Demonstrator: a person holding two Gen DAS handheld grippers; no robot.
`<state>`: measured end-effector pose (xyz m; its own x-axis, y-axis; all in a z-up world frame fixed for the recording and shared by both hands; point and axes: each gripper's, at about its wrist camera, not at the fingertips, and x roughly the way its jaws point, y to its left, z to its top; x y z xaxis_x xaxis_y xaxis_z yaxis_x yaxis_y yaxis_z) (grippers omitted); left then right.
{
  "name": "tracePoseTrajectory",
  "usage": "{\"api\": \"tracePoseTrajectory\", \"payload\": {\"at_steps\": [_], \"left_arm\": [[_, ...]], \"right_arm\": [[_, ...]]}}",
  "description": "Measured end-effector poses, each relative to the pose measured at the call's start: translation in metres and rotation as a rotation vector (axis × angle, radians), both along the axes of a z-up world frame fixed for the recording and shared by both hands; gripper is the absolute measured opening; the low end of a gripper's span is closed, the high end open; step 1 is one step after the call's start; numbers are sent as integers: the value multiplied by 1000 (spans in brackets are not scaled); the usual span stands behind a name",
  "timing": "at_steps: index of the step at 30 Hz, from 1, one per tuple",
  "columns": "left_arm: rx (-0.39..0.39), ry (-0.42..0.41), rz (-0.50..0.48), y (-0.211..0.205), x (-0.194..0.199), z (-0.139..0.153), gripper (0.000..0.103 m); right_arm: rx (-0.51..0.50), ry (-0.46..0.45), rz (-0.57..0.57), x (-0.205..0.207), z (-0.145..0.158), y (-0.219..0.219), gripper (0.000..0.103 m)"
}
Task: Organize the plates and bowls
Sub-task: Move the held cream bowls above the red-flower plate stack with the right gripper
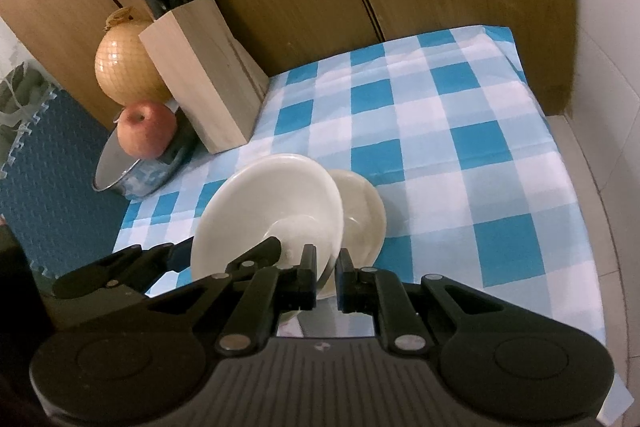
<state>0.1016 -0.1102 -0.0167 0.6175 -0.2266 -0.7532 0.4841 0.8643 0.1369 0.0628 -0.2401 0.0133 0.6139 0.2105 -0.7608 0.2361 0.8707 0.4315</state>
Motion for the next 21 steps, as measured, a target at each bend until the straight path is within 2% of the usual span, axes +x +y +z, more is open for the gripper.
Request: {"api": "tracePoseTrajectory", "payload": {"at_steps": [4,7,12,17,21], "left_arm": [[10,4,5,-1,4,-3,55],[24,-20,17,1,5,-2,55],[3,7,33,9,10,-1,57],[-25,14,20,14,6,4,65],[-45,11,2,17,1,7,68]], "right_arm": [[-33,-1,-1,3,-1,2,8],[-95,-32,-21,1,3,0,9],[-80,-38,-51,1,4,-11,13],[-36,-12,-57,3,-3,-17,17],[-38,-17,-57,3,-4,-18,21]]}}
